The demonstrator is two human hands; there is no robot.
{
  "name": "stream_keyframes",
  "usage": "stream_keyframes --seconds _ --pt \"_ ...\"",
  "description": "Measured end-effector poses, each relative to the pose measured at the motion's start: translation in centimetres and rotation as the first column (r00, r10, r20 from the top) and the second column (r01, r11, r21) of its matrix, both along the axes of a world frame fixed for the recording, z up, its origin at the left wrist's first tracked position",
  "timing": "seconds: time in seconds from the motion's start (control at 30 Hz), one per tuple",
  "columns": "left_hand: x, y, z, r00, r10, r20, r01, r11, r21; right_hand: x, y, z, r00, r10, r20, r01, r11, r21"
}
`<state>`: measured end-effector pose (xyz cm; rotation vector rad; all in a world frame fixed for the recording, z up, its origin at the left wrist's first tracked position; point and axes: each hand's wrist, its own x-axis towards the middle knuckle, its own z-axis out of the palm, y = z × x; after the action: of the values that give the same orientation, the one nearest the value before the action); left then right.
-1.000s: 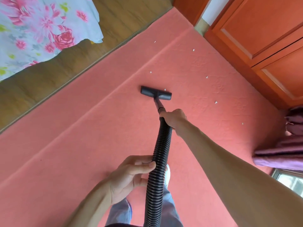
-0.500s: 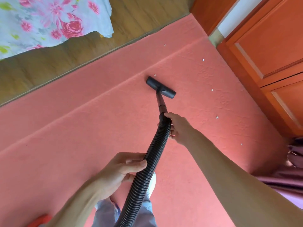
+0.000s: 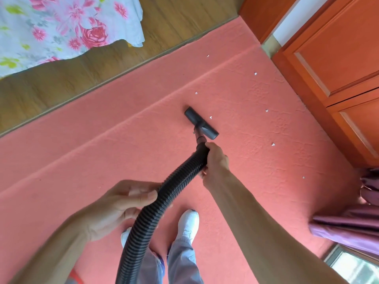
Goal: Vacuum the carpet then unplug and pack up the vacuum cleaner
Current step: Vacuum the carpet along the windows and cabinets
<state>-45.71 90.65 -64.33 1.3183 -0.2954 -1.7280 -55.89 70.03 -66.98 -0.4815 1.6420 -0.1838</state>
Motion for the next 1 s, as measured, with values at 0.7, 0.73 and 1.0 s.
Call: stream_keyframes --seconds 0.7,0.73,1.0 --pt "-1.0 1.4 0.3 0.967 -0.094 -0.236 0.099 0.995 0.010 -0.8 0.3 0.2 0.908 0.416 -0.055 -0.415 0.910 0.025" --pt "-1.1 1.3 0.3 0.965 -0.088 -0.245 0.091 0.996 0.001 -0.5 0.3 0.2 0.904 0.423 -0.062 -0.423 0.906 0.015" --pt "-3.0 -2.5 -0.2 0.985 0.060 -0.159 -0.062 0.998 -0.007 2.9 -3.5 0.4 0.856 0.511 -0.074 -0.515 0.855 -0.057"
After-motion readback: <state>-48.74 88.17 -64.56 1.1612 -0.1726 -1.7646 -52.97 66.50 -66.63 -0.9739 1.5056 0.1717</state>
